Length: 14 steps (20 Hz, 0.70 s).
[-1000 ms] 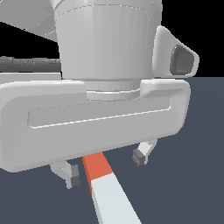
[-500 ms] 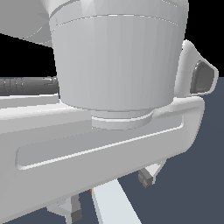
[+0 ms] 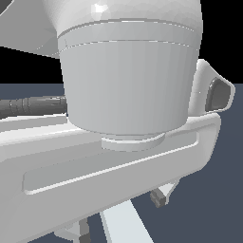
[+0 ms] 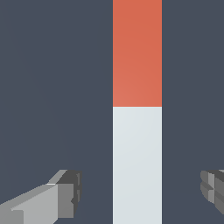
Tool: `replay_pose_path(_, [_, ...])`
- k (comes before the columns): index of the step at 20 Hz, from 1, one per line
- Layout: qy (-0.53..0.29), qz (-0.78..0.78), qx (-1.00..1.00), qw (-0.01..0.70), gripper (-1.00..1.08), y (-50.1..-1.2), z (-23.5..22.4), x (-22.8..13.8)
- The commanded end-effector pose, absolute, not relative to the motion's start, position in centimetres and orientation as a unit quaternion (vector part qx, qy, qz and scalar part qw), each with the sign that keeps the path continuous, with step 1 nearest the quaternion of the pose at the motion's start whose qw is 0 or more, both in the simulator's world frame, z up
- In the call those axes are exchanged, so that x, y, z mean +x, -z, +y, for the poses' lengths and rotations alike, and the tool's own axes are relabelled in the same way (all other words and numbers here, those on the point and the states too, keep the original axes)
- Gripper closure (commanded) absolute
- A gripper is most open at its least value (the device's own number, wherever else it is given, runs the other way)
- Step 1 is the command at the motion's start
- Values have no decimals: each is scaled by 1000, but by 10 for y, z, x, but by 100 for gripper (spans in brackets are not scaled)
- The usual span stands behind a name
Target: Insert the peg into the horizontal hole in a box.
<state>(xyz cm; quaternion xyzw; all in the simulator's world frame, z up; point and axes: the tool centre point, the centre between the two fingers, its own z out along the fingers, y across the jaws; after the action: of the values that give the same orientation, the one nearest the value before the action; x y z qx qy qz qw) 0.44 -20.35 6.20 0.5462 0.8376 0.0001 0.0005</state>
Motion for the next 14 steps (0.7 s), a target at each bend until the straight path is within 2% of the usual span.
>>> replay_pose_path(1, [0,838,546,0,-92,-52,-203,4])
replay_pose_path(7, [0,838,546,0,-92,-24,-202,3])
replay_pose_path(12, [0,838,546,0,-92,-20,-203,4])
replay_pose_path(13, [0,838,546,0,108,-20,-203,4])
replay_pose_path(14, [0,838,546,0,108,-20,-203,4])
